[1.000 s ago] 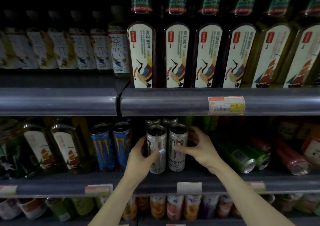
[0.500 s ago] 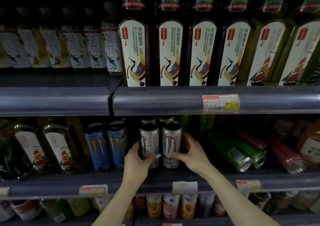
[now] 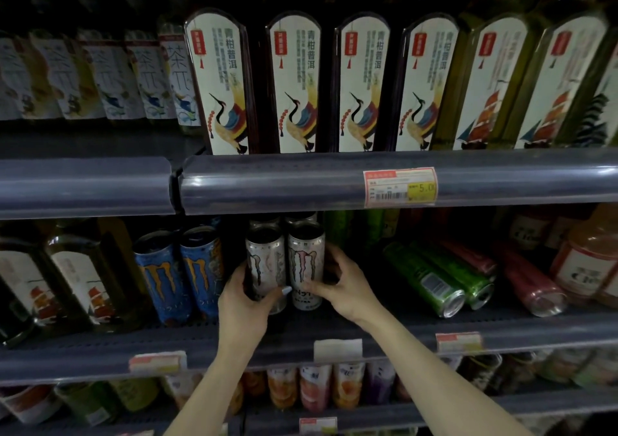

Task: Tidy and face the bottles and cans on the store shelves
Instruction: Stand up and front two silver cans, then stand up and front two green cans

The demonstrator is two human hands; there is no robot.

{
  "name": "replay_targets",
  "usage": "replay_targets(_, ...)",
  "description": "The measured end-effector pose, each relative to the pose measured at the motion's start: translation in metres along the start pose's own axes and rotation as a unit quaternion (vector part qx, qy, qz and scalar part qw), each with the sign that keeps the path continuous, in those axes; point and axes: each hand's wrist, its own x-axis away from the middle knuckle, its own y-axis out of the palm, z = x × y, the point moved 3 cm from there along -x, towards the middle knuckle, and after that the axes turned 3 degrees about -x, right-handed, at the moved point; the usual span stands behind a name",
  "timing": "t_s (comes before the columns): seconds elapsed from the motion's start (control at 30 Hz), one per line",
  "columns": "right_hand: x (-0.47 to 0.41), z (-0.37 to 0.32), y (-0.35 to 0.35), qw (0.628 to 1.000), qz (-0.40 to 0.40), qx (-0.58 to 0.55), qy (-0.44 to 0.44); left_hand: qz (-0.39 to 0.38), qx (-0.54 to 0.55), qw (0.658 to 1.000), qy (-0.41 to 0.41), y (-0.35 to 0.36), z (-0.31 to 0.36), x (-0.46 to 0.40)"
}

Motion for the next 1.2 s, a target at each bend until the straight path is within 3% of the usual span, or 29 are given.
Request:
replay_targets(0.6,0.009,-0.002,-0.005,0.999,0.003,0.047,-0.005,0.020,-0.042,0.999,-0.017,0.005,0.012,0.015)
replay_targets(0.77,0.026,0.001,-0.047,0.999,0.002,0.053,-0.002,0.083,-0.058,0.994,-0.026,0.009,0.028,0.035)
replay_targets(0.87,0.039,0.000,-0.089,0.998,0.007,0.062,-0.024,0.104,-0.080,0.991,0.027,0.019,0.049,0.050)
replay_targets(0.93,0.049,-0.001,-0.121,0.996,0.013,0.078,-0.041,0.071,-0.064,0.992,0.088,0.034,0.069,0.058)
replay_targets(1.1,0.068,0.009,-0.203,0.992,0.041,0.105,-0.055,-0.123,-0.062,0.975,0.174,0.098,0.117,0.077)
replay_targets(1.2,0.079,0.025,-0.239,0.989,0.062,0.126,-0.045,-0.160,-0.070,0.969,0.177,0.136,0.132,0.089)
